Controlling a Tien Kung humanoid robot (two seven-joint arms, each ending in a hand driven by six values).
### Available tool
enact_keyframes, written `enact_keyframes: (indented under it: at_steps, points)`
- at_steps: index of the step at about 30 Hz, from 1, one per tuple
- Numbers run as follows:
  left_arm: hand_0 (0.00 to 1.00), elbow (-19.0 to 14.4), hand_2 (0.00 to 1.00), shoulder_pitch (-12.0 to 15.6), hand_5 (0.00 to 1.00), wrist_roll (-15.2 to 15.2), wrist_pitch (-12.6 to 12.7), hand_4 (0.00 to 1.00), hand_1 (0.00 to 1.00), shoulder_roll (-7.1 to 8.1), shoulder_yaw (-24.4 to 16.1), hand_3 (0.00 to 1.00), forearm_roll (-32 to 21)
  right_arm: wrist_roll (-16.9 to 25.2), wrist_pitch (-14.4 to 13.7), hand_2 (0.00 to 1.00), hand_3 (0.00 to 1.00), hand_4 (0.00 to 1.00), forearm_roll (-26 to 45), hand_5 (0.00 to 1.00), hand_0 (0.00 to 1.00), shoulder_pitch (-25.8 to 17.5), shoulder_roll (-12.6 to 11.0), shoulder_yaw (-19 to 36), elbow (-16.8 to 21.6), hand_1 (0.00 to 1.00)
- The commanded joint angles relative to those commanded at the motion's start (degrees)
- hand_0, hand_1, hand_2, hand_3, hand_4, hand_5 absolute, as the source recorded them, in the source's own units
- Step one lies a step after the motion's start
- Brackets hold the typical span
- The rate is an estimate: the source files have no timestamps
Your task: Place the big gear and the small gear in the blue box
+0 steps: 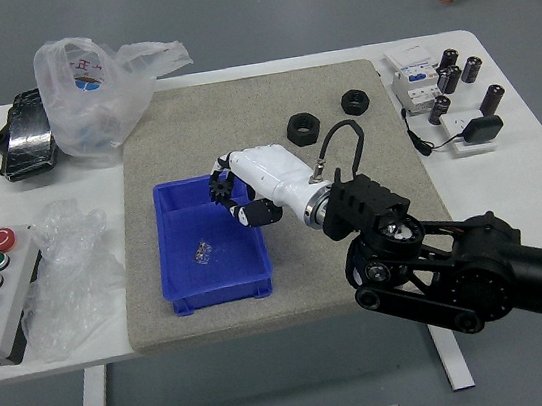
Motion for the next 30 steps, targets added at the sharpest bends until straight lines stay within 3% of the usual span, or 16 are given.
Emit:
enact_keyframes:
  at_steps: [5, 6, 23, 30]
  points:
    - [0.745, 0.0, 0.687, 0.03, 0.502, 0.0, 0.0, 0.764, 0.705, -0.03, -0.05, 0.791, 0.04, -0.13, 1.81, 0.648, 0.757, 0.56, 1.31, 0.173, 0.332, 0.01, 0.07, -0.84, -0.25, 0.555]
    - [0.745, 0.0, 0.687, 0.03, 0.501, 0.0, 0.01, 0.763, 0.704, -0.03, -0.04, 0.79, 0.03, -0.09, 1.95, 0.754, 0.759, 0.595, 1.44, 0.192, 0.379, 0.02, 0.09, -0.92, -0.24, 0.662]
    - [0.746, -0.01, 0.689, -0.02, 0.501, 0.01, 0.03, 0.764, 0.704, -0.1, 0.02, 0.79, -0.07, 0.95, 1.25, 0.755, 0.771, 0.624, 1.58, 0.186, 0.389, -0.07, 0.12, -0.88, -0.15, 0.677]
    - [0.746, 0.02, 0.689, 0.2, 0.501, -0.04, 0.06, 0.764, 0.704, -0.17, 0.07, 0.79, -0.21, 1.01, -0.52, 0.756, 0.77, 0.633, 0.28, 0.174, 0.384, -4.17, -1.65, 5.5, 0.56, 0.676]
